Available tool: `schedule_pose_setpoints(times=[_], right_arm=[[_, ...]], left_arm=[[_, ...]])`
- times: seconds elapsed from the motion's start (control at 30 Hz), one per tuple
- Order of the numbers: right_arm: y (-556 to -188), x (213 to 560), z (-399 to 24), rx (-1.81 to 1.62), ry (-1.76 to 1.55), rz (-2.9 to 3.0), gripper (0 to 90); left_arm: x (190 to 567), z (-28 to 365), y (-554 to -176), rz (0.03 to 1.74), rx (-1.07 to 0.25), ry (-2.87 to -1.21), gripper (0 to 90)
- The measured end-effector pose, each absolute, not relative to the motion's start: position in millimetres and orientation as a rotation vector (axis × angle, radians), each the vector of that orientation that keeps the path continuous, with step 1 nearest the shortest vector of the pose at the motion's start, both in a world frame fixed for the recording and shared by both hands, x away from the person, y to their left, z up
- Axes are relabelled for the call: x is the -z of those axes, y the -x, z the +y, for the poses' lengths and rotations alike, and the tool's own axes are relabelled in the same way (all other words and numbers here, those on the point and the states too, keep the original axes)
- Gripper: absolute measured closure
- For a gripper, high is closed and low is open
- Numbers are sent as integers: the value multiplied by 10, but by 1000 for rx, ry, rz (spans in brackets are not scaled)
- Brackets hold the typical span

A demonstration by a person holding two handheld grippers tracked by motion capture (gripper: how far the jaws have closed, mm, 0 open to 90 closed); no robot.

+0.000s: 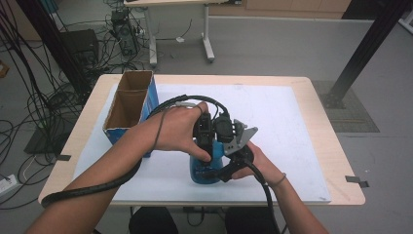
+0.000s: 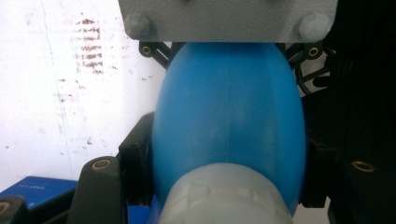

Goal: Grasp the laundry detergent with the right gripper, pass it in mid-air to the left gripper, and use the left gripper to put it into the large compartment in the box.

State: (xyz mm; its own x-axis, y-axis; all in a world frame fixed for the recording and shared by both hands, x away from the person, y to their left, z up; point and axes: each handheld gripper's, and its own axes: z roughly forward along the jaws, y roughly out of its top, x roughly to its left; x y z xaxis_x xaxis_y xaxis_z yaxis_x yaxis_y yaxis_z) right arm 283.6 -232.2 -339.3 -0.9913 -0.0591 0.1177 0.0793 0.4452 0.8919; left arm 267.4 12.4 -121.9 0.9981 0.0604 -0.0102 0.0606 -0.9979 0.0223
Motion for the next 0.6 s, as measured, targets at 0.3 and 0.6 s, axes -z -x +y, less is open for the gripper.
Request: schedule_pose_setpoints(times=[0.3, 0.6], right_arm=[[-2838, 3396, -2316, 1588, 21, -2551, 421], [-2844, 3404, -2314, 1591, 22, -2548, 421]], left_arm=[[1216, 124, -2679, 103, 17, -3119, 377], [1220, 130, -2689, 104, 22, -3118, 378]])
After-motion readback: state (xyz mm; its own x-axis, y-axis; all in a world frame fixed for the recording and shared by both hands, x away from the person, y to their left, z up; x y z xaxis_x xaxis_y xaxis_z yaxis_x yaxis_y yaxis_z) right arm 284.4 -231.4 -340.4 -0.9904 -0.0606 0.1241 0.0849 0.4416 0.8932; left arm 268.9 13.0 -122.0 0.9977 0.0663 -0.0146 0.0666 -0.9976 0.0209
